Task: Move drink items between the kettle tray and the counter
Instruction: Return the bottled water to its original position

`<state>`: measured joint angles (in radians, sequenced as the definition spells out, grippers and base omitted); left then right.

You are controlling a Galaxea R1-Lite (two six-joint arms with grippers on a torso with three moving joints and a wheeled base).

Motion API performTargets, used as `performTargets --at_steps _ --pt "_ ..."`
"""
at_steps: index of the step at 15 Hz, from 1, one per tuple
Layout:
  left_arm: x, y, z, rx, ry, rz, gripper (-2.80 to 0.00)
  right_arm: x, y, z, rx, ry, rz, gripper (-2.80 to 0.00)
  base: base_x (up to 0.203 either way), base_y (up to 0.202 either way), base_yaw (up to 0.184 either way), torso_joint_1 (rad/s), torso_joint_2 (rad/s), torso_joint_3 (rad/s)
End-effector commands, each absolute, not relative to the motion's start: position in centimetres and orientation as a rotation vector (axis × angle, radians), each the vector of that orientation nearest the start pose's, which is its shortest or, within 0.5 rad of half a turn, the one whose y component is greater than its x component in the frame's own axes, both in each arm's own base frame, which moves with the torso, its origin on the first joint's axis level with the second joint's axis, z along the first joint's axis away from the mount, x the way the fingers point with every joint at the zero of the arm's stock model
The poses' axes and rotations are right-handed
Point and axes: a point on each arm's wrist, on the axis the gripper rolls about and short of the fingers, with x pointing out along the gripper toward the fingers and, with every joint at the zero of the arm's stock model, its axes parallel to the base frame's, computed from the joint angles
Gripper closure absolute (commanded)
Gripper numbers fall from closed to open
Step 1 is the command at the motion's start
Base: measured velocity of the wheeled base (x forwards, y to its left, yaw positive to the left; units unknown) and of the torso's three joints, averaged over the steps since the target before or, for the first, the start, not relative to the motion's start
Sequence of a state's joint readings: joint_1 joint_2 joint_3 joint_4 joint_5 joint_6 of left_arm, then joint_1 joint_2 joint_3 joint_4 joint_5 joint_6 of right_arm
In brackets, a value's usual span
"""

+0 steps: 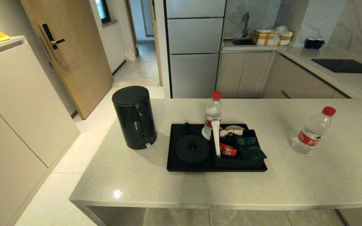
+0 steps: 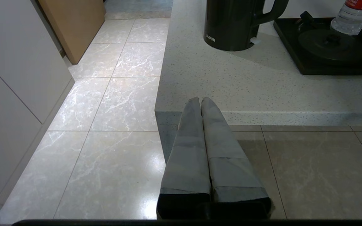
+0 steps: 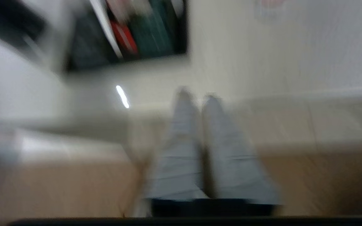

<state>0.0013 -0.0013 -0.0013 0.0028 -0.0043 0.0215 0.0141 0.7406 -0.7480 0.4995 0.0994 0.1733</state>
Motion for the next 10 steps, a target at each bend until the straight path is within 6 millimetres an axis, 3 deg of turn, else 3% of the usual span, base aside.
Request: performTargets --at_steps 1,5,10 --pt "-2.3 0.0 7.6 0.021 0.002 -0.003 0.00 10.6 0.4 20.6 0.092 0.651 0.076 -2.80 0.000 0.000 0.000 0.000 0.00 0.000" --pt "-2.3 0.0 7.6 0.021 0.002 -0.002 0.00 18.7 1.1 19.4 -0.017 0.514 -0.128 -2.80 0.000 0.000 0.000 0.000 0.00 0.000" --pt "-2.3 0.0 7.6 0.021 0.002 -0.003 0.00 24.1 4.3 16.4 0.078 0.399 -0.387 -2.80 0.000 0.000 0.000 0.000 0.00 0.000"
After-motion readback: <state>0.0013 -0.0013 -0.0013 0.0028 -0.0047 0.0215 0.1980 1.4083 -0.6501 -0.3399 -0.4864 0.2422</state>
